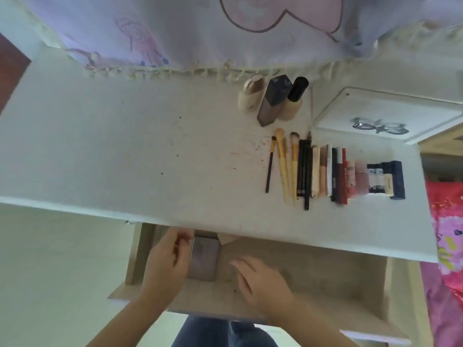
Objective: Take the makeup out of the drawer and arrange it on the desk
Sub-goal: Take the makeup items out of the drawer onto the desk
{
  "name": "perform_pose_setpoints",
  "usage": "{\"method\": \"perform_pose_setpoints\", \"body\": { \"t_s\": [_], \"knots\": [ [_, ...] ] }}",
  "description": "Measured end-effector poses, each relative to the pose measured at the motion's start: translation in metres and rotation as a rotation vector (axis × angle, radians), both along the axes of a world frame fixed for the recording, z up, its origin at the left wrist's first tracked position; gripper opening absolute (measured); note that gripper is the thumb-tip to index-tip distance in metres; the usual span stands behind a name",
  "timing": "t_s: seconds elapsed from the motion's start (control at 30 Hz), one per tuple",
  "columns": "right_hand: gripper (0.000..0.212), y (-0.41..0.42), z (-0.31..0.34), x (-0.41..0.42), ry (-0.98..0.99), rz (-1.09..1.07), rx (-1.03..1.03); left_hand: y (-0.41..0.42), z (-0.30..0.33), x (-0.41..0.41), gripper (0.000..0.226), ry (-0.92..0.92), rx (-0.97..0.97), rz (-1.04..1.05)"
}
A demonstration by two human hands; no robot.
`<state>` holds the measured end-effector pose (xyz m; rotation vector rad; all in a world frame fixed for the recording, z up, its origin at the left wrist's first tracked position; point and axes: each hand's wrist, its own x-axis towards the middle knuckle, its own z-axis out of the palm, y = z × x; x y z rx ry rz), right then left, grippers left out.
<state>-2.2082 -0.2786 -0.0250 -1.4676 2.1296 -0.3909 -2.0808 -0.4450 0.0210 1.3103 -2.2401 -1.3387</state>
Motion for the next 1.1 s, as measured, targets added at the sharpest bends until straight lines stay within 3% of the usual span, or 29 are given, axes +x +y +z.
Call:
{"method": "perform_pose_setpoints", "body": {
  "t_s": [0.1, 0.13, 0.23, 0.33, 0.43, 0.57, 0.7, 0.83, 0.93, 1.0, 1.1],
  "knots": [
    [0.061, 0.002, -0.040, 0.002, 0.080, -0.086, 0.151, 0.030, -0.047, 0.033, 0.020, -0.376, 0.009, -0.129],
    [0.065, -0.006, -0.044, -0.002, 0.119, -0.072, 0.177, 0.032, -0.059, 0.033, 0.028, -0.464, -0.024, -0.191],
    [0.070, -0.036, -0.050, -0.011, 0.092, 0.029, 0.229, 0.029, -0.091, 0.015, 0.054, -0.481, -0.144, -0.372],
    [0.054, -0.058, -0.061, -0.012, 0.074, 0.041, 0.301, 0.019, -0.110, -0.006, 0.063, -0.583, -0.291, -0.577],
    [0.057, -0.048, -0.075, -0.009, 0.178, 0.039, 0.336, 0.017, -0.117, -0.010, 0.062, -0.732, -0.361, -0.679],
    [0.051, -0.006, -0.080, -0.013, 0.289, -0.018, 0.229, 0.023, -0.114, -0.009, 0.052, -0.786, -0.500, -0.711],
    [0.057, 0.016, -0.079, -0.028, 0.206, -0.104, 0.436, 0.017, -0.095, -0.027, 0.034, -0.797, -0.549, -0.712],
    [0.037, 0.025, -0.057, -0.029, -0.019, -0.094, 0.425, 0.008, -0.068, -0.022, 0.020, -0.653, -0.173, -0.777],
    [0.026, 0.039, -0.023, -0.028, -0.148, -0.085, 0.295, 0.000, -0.038, -0.008, 0.007, -0.430, -0.043, -0.679],
    [0.032, 0.041, 0.008, -0.037, -0.289, -0.116, 0.235, -0.011, -0.007, -0.009, 0.008, -0.254, 0.046, -0.510],
    [0.058, 0.023, 0.057, -0.063, -0.437, -0.192, 0.073, -0.043, 0.036, -0.024, 0.009, -0.061, 0.200, -0.299]
  ]
}}
